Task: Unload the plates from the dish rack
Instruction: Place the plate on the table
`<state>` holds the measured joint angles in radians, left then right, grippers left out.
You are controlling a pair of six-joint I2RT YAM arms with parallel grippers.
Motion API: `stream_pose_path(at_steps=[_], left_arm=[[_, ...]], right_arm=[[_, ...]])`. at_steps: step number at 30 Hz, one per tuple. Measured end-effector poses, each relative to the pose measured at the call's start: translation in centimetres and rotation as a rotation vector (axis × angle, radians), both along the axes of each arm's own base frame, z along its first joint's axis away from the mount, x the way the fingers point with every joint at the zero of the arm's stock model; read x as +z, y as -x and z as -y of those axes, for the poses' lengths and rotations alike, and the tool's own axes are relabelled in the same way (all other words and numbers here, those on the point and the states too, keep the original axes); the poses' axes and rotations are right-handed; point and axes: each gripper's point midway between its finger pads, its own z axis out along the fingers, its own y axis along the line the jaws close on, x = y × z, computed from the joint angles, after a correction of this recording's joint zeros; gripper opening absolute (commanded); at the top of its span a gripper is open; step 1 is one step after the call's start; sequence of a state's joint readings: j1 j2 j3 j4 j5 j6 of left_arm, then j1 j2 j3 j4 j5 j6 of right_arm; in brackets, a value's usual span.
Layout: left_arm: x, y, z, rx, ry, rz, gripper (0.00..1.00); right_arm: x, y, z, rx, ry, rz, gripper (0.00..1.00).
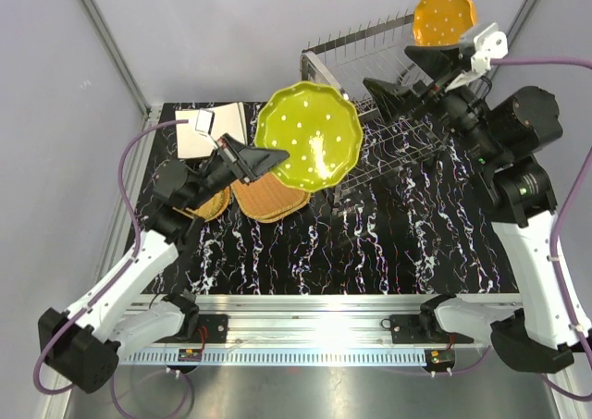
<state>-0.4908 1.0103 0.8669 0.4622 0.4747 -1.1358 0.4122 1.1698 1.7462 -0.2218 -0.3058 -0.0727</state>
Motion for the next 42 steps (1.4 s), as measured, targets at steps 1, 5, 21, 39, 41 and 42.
stream_pose_path(at_steps=[1, 5, 21, 39, 41, 42], left_arm=[[-0.7, 0.6, -0.2, -0.005, -0.015, -0.005, 0.00], [-4.3, 2.6, -0.6, -0.045, -0.087, -0.037, 0.00], [-21.6, 5.5, 1.5, -0.290, -0.451, -0.299, 0.00], [-34.8, 6.1, 6.9, -0.471, -0.710, -0.516, 0.05], [-35.4, 5.9, 7.0, -0.462, -0.717, -0.524, 0.09], [-35.6, 5.8, 7.1, -0.463, -0.716, -0.529, 0.14]], right_arm=[[-0.1, 0.4, 0.3, -0.007, 0.013, 0.007, 1.00], [-0.6, 1.3, 1.8, -0.064, 0.055, 0.032, 1.00], [-7.7, -2.7, 7.4, -0.302, 0.071, -0.145, 1.00], [-9.2, -3.0, 8.5, -0.337, 0.038, -0.193, 1.00], [-9.5, -3.0, 8.6, -0.337, 0.037, -0.199, 1.00], [-9.6, -3.0, 8.6, -0.337, 0.035, -0.202, 1.00]])
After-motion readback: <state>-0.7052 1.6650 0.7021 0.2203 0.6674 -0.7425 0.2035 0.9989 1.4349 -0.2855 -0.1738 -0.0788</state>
